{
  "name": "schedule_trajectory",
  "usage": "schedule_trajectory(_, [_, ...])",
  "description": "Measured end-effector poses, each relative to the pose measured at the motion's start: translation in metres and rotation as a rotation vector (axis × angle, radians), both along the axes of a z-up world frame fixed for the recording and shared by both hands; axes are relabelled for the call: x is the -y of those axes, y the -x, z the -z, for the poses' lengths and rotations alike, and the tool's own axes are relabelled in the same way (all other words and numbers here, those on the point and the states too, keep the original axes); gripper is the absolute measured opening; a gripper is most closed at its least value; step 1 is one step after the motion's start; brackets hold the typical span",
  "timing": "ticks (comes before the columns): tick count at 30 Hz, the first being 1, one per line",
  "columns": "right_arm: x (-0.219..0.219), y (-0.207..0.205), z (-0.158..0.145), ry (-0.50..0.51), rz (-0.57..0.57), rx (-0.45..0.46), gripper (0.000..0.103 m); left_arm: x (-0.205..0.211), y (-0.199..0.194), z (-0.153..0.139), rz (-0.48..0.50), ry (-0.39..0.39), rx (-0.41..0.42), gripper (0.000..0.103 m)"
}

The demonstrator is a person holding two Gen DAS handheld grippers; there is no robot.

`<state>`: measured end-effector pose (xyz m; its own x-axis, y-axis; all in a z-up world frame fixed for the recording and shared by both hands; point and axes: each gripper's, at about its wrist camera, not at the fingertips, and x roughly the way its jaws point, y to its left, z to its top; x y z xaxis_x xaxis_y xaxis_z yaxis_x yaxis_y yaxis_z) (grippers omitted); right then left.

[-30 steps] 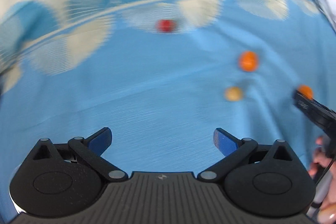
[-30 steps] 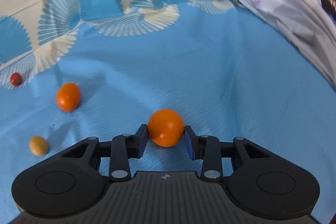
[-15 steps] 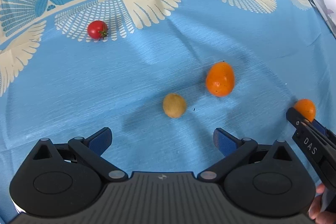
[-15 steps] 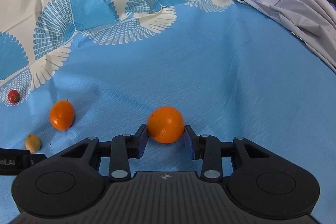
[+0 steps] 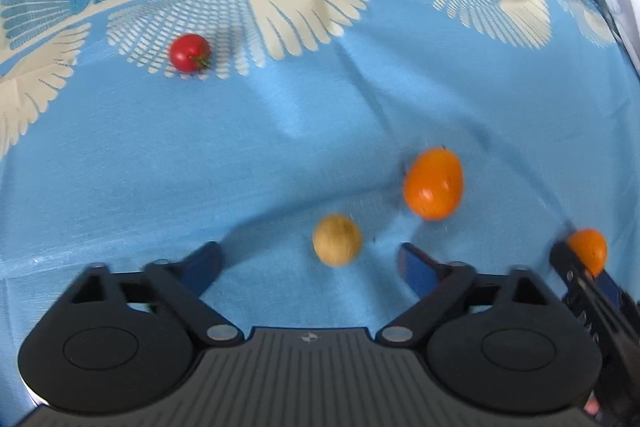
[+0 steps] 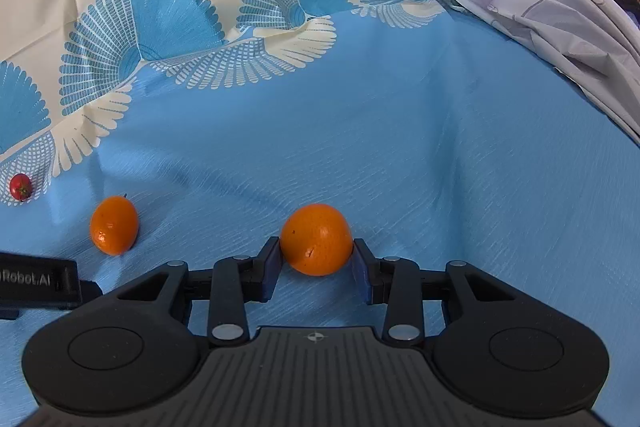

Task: Organize fruits
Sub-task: 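Grasp a mandarin with the right tool while the left tool grasps a longan, then carry the mandarin and longan over the plate with both tools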

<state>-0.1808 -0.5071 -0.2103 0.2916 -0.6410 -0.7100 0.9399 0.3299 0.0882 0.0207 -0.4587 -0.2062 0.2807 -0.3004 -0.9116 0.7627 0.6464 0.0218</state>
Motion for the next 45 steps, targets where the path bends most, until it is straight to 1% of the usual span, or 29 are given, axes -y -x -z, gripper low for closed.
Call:
schedule_trajectory(1, [0.0, 0.0, 0.0, 0.0, 0.001, 0.002, 0.04, 0.001, 0.001, -0.002, 0.005, -0.008, 0.026, 0.073])
schedule_trajectory(2, [0.0, 0.0, 0.0, 0.001, 0.002, 0.002, 0.04, 0.0, 0.002, -0.005, 0.019, -0.018, 0.05, 0.047])
schedule_trajectory(3, [0.001, 0.0, 0.0, 0.002, 0.002, 0.001, 0.04, -0.002, 0.003, -0.009, 0.035, -0.015, 0.056, 0.028])
schedule_trajectory(6, [0.002, 0.0, 0.0, 0.001, 0.012, 0.011, 0.04, -0.016, 0.005, -0.023, 0.027, -0.001, 0.041, 0.027])
schedule_trajectory(8, [0.003, 0.002, 0.0, -0.004, 0.024, 0.029, 0.039, -0.029, 0.011, -0.035, 0.034, 0.011, 0.068, 0.027])
schedule_trajectory(12, [0.004, 0.005, -0.001, -0.002, 0.047, 0.065, 0.039, -0.073, 0.027, -0.061, 0.031, -0.011, 0.123, 0.027])
schedule_trajectory(15, [0.001, 0.007, -0.004, 0.023, 0.051, 0.087, 0.039, -0.12, 0.038, -0.084, 0.007, -0.05, 0.16, 0.027])
schedule_trajectory(17, [-0.004, 0.006, -0.006, 0.055, 0.044, 0.091, 0.039, -0.157, 0.041, -0.102, -0.041, -0.066, 0.17, 0.027])
schedule_trajectory(20, [-0.019, 0.001, -0.013, 0.114, 0.016, 0.055, 0.039, -0.215, 0.043, -0.128, -0.111, -0.074, 0.175, 0.027])
schedule_trajectory(22, [-0.035, 0.0, -0.025, 0.137, -0.002, 0.033, 0.039, -0.252, 0.045, -0.141, -0.147, -0.083, 0.184, 0.027])
schedule_trajectory(24, [-0.055, -0.001, -0.043, 0.159, -0.029, 0.04, 0.039, -0.288, 0.046, -0.152, -0.186, -0.092, 0.19, 0.027])
schedule_trajectory(27, [-0.103, 0.002, -0.077, 0.234, -0.137, 0.05, 0.039, -0.337, 0.046, -0.166, -0.244, -0.08, 0.185, 0.027])
schedule_trajectory(28, [-0.122, 0.005, -0.088, 0.248, -0.182, 0.054, 0.039, -0.351, 0.047, -0.171, -0.262, -0.073, 0.182, 0.027])
schedule_trajectory(30, [-0.16, 0.012, -0.109, 0.246, -0.274, 0.078, 0.039, -0.377, 0.049, -0.179, -0.292, -0.057, 0.18, 0.027])
schedule_trajectory(33, [-0.212, 0.02, -0.134, 0.201, -0.411, 0.112, 0.039, -0.412, 0.056, -0.19, -0.329, -0.02, 0.18, 0.027])
schedule_trajectory(37, [-0.272, 0.022, -0.157, 0.082, -0.55, 0.158, 0.039, -0.454, 0.07, -0.204, -0.368, 0.039, 0.182, 0.027])
schedule_trajectory(39, [-0.303, 0.022, -0.166, 0.042, -0.621, 0.166, 0.039, -0.472, 0.077, -0.209, -0.382, 0.06, 0.19, 0.027])
schedule_trajectory(42, [-0.347, 0.021, -0.18, 0.031, -0.724, 0.17, 0.039, -0.498, 0.085, -0.212, -0.405, 0.077, 0.199, 0.027])
schedule_trajectory(45, [-0.378, 0.022, -0.193, 0.046, -0.797, 0.183, 0.039, -0.52, 0.092, -0.21, -0.425, 0.083, 0.216, 0.027])
